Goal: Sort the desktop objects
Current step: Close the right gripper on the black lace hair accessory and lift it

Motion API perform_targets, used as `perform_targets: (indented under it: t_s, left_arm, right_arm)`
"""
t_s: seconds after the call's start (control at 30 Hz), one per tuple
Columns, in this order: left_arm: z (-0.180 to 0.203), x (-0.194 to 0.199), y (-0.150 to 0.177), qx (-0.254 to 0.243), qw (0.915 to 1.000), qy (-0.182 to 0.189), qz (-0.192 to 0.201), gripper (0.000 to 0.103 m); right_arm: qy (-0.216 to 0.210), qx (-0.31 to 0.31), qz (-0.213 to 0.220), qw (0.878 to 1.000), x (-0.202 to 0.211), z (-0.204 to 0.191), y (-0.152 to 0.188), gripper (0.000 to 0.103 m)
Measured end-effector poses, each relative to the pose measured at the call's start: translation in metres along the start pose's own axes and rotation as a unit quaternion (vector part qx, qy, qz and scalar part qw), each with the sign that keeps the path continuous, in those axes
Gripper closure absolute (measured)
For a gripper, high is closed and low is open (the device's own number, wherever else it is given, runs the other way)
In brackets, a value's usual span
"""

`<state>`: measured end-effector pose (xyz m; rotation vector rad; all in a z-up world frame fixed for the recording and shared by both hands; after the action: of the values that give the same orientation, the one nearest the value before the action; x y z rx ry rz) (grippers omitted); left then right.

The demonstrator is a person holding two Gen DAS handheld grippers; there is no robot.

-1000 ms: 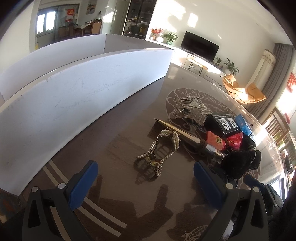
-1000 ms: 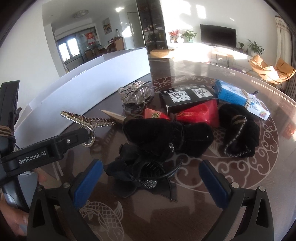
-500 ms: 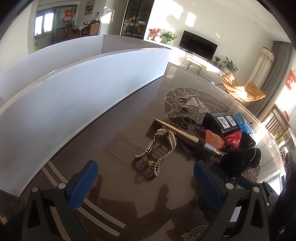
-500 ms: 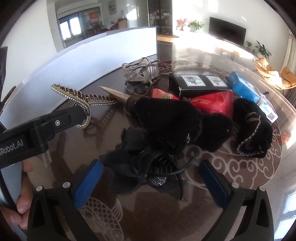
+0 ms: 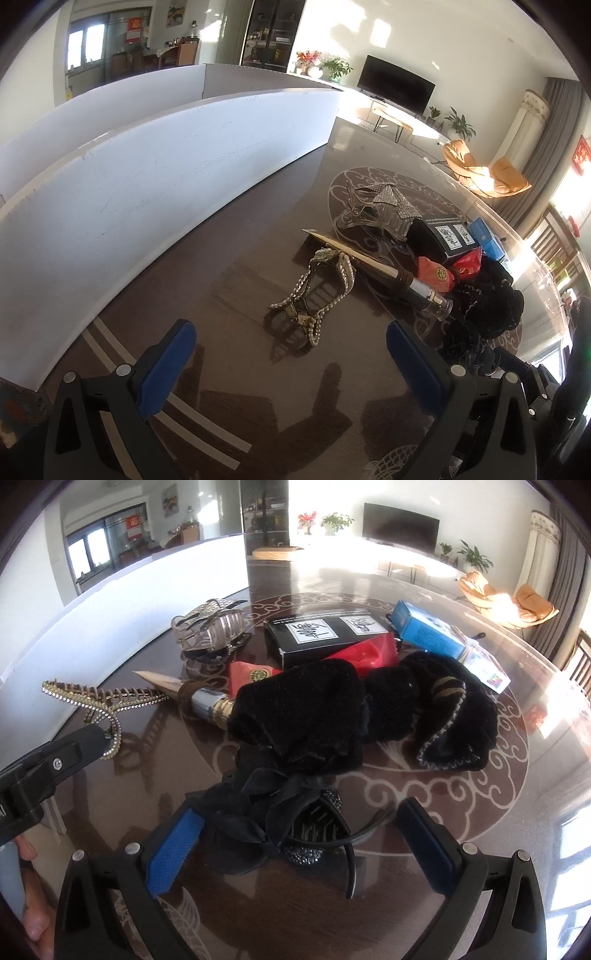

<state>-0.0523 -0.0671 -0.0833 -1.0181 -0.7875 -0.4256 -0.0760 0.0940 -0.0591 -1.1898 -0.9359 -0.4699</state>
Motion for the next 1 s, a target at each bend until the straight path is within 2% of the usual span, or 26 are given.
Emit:
perform_targets:
  t_s: [0.23,0.4,0.67,0.83,1.0]
  left_arm:
    - [-0.010,-0.008,0.001,0.045,0.9984,0.023,-0.026,0.000]
    - [-0.007,-0.009,0.001,0.040,0.9986,0.022,-0.026,0.000]
    - [-0.004,-0.009,0.002,0.034,0.9985,0.030,-0.030,0.000]
    - [-0.002,-0.004,0.000,0.026,0.9989,0.035,-0.020,0.000]
    - [0.003,-0.007,0.000,0.010,0.9990,0.033,-0.028,0.000]
  right_arm:
    - [0.037,-0.051,-0.005,0.998,0.009,0.045,0.010,0.000]
    - [0.045,-0.062,-0.006,0.997,0.015,0.079,0.016,0.000]
    - [0.014,-0.018,-0.001,1.000,0.025,0.082,0.034,0.000]
    - [0.010,-0.017,0.001,1.000,0.028,0.082,0.041,0.000]
    - [0.013,-0.015,0.001,1.000,0.027,0.080,0.042,0.000]
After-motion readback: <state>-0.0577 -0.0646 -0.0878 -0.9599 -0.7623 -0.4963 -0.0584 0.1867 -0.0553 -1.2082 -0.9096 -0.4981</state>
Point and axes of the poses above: each gripper's, at about its wrist camera, not at the fingertips, and x roughly against the way its jaws point, z to its right, y to its underside, the point moved 7 cm from there along -x, roughly the way its jaws point, and after that the axes turned 7 degrees about x, right-handed, at the moved point
